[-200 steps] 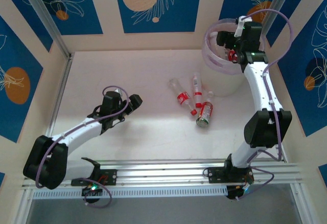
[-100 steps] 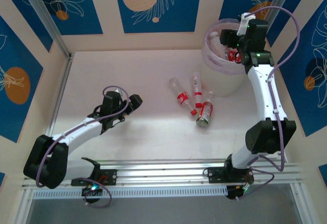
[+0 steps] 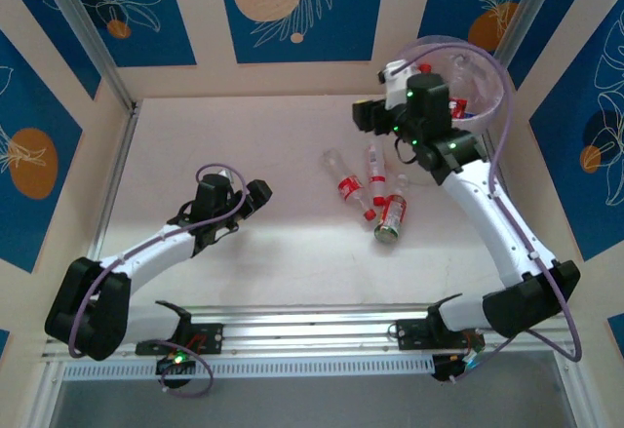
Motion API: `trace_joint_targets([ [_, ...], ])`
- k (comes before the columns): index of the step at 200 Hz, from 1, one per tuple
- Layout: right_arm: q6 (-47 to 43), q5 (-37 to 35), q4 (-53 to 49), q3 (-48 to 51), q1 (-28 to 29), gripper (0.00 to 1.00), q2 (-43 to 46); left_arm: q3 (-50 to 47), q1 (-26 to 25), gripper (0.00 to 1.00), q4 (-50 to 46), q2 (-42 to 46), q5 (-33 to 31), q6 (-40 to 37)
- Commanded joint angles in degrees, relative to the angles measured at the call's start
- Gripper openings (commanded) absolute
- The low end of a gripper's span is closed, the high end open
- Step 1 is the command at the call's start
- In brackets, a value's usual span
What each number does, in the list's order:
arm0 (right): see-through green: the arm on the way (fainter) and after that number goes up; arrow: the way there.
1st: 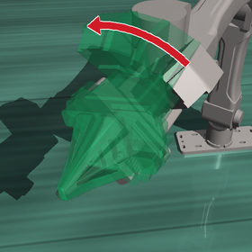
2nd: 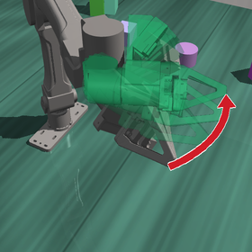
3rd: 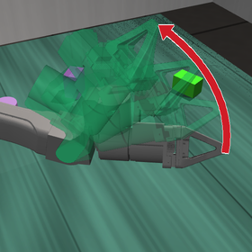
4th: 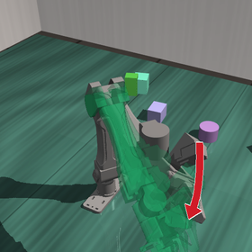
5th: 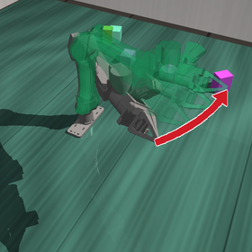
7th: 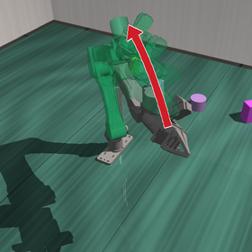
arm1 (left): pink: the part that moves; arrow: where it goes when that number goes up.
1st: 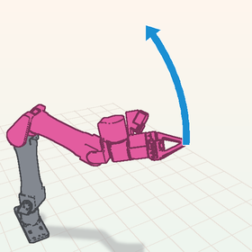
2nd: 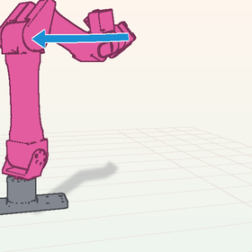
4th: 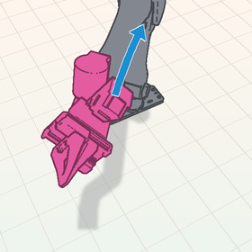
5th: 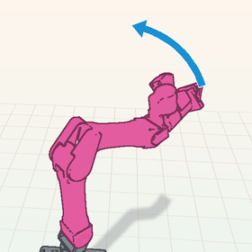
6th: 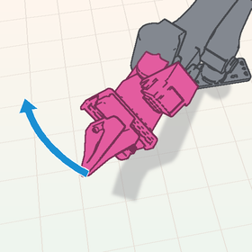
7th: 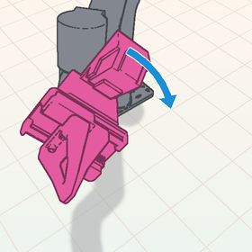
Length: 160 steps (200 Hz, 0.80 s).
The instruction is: Put the plastic bottles in the bin
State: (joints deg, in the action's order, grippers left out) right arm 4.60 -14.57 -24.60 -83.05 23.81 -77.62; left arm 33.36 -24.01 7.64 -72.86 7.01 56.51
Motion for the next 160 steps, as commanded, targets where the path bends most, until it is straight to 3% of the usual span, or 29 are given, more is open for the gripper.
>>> trace_joint_targets([
  [1,1.9,-3.4,-0.5,4.9,3.7,0.74,-3.1,-0.7,0.4,1.00,2.6,-1.2,1.4,0.5],
  [30,3.8,-8.4,-4.2,5.2,5.7,0.78,-9.7,-0.7,0.4,1.00,1.6,-0.2,1.5,0.2],
  [87,3.1,-8.8,-3.1,6.4,5.7,0.80,-19.7,-1.3,0.3,1.00,-0.3,1.3,-0.7,-1.5],
  [160,0.7,-8.4,-8.5,-8.6,5.3,0.87,-37.4,-1.1,0.3,1.00,-0.9,1.5,-0.8,-2.0],
])
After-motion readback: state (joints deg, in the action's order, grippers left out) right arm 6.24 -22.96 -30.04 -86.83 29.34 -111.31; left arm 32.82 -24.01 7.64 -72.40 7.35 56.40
